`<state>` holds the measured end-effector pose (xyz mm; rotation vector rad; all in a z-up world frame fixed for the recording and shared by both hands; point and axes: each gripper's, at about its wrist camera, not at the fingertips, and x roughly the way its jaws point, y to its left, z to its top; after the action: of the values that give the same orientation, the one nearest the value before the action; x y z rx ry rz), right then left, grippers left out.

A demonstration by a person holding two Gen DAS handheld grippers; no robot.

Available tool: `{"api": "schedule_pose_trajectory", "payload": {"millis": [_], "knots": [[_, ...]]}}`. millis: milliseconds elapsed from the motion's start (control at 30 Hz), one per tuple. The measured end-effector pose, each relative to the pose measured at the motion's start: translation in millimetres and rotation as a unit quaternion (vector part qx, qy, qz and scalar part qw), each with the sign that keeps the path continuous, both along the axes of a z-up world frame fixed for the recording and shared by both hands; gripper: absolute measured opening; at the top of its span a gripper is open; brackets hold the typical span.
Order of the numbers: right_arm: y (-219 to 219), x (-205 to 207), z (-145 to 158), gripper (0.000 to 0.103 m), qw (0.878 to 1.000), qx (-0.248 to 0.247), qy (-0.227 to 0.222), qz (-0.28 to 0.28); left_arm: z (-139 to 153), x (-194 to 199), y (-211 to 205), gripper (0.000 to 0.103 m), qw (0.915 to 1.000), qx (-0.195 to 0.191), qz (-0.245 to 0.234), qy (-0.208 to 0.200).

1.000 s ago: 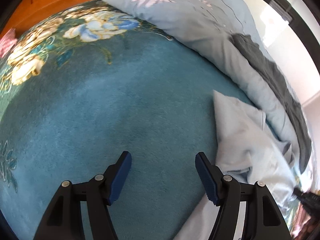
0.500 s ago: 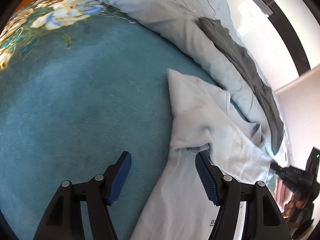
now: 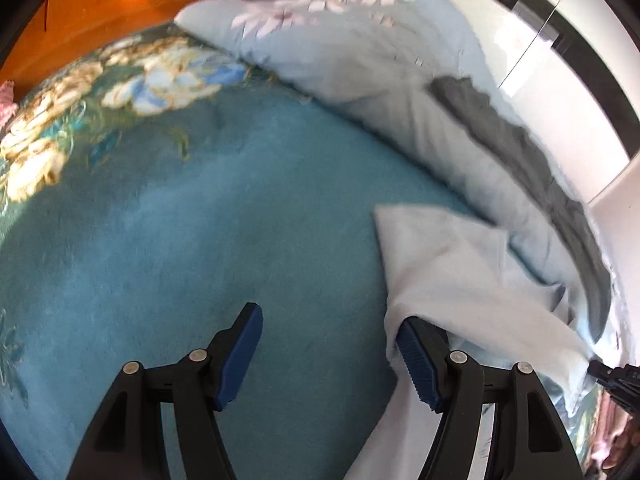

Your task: Fold clothes

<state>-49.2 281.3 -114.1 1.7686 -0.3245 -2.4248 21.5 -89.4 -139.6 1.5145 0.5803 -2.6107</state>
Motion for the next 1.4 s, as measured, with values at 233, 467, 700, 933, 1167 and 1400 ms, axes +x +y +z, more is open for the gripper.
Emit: {"api": "schedule_pose_trajectory", "payload": {"millis": [233, 467, 700, 933, 1167, 1400], "knots": [[-4.9, -1.2, -27.8, 0.008, 0.999, 0.040, -0.031, -0.003, 0.1, 2.3, -2.7, 0.072, 0.9999, -0.005, -0.013, -0.006], [6.6, 4.5, -11.3, 0.014, 0.998, 0.049, -0.025, -0.028, 3.9, 6.7, -16.7, 0.074, 0.9966, 0.079, 0.006, -0.024], [55.0, 55.2, -9.4, 0.033, 0.996, -0.016, -0.045, -0.080, 10.1, 28.9, -29.9, 0.076, 0.9770, 0.201, 0.015, -0.069], [75.9, 159.8, -29.8, 0.041, 0.988, -0.089, -0.092, -0.090, 28.9, 12.8, -41.5, 0.081, 0.9871, 0.131, -0.010, -0.092], [78.0, 216.3, -20.0, 0.043, 0.986, -0.119, -0.079, -0.081, 53.6, 28.1, -49.4, 0.082, 0.9787, 0.170, -0.041, -0.107], [69.5, 220.3, -5.9, 0.044, 0.988, -0.124, -0.056, -0.067, 38.4, 37.5, -61.6, 0.082, 0.9441, 0.317, 0.017, -0.090]]}}
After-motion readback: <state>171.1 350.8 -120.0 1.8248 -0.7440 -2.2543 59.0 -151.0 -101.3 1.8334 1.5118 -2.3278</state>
